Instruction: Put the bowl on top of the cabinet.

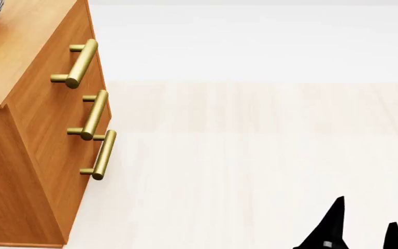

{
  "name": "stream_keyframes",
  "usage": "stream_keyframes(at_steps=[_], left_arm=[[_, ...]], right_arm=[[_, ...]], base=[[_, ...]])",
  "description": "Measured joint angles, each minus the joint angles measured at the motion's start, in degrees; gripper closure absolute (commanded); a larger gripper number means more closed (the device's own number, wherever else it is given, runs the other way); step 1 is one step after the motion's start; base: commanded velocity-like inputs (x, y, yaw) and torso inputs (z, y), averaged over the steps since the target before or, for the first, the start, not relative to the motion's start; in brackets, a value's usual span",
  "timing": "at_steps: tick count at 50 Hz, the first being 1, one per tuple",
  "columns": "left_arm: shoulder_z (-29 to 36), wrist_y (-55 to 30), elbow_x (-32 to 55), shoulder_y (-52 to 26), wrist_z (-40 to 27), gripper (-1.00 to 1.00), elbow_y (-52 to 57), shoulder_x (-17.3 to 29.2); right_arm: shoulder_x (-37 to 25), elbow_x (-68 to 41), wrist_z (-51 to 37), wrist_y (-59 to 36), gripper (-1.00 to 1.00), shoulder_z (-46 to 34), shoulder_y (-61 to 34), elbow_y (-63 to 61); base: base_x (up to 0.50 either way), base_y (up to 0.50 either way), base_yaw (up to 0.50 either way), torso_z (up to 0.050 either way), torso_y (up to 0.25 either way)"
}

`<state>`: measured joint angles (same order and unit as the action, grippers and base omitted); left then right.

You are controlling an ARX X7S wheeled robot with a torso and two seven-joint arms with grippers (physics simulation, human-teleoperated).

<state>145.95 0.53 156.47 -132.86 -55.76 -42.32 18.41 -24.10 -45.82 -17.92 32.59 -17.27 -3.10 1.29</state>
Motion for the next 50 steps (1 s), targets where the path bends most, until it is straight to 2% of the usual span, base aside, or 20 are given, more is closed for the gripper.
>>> stream_keyframes(at_steps=[16, 28, 50], left_arm=[[-10.89, -1.26, -19.17, -1.17, -9.88, -1.00, 11.39, 1.95], [-14.36, -1.05, -28.46, -1.38, -15.41, -1.00, 20.36, 2.92], [-19.22, -1.13, -41.75, -0.98, -27.25, -1.00, 41.11, 7.89]], right_arm=[[-0.22, 0.80, -0.05, 0.53, -1.00, -0.13, 1.22, -1.64], [-0.30, 1.45, -0.14, 0.82, -1.00, -0.23, 1.96, -2.60], [-0.08, 3.35, 0.12, 0.73, -1.00, -1.24, 2.70, -3.63]], base=[[0.00, 0.00, 0.00, 0.000, 0.000], [0.00, 0.00, 0.00, 0.000, 0.000], [0.00, 0.00, 0.00, 0.000, 0.000]])
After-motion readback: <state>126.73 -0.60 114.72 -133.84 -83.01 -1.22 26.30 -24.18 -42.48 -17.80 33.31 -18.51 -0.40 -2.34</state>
